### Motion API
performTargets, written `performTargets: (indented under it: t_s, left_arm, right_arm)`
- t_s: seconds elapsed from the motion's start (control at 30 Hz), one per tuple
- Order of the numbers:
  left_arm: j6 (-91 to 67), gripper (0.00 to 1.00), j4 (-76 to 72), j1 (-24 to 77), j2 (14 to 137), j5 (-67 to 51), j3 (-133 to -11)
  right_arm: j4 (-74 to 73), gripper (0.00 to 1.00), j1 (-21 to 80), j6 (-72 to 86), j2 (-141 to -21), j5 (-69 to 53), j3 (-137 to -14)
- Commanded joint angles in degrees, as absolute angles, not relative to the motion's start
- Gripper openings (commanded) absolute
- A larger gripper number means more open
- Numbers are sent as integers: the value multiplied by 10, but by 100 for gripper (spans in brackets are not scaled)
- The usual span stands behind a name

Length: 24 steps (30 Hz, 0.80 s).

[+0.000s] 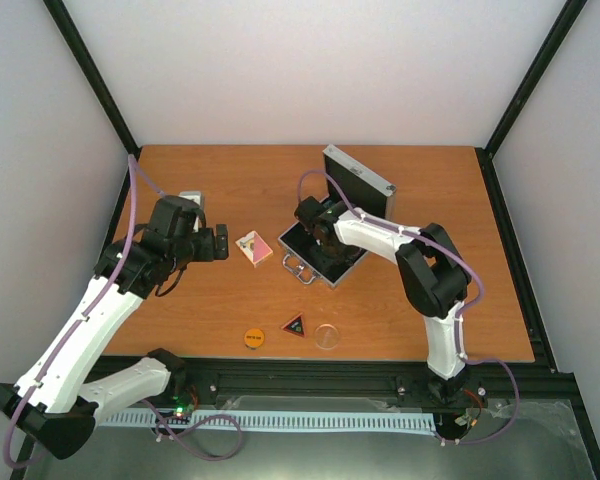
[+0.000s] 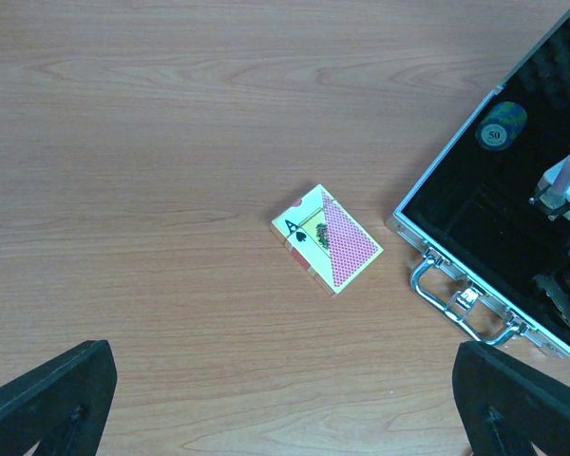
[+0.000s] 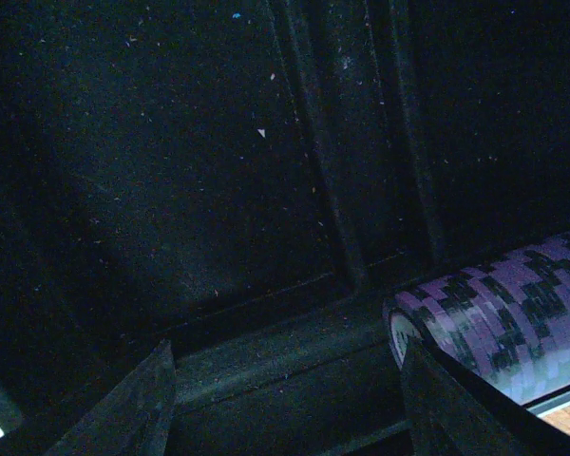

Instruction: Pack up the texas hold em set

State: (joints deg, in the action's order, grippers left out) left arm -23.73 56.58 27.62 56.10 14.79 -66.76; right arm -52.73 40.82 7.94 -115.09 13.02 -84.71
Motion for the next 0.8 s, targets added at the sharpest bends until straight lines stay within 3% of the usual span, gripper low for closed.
performTargets:
  t_s: [0.0,0.47,0.77]
  left_arm:
    - [-229,100,558,273,563,154,-689]
    - [-227,100,557,272,566,153,-686]
    - [-229,100,558,272,565,153,-685]
  right_arm:
    - [-511,67,403,76,-1170,161,-848]
    - [-510,69,392,101,-1188,253,-840]
    - [-493,69,392,89,-1161,226,-809]
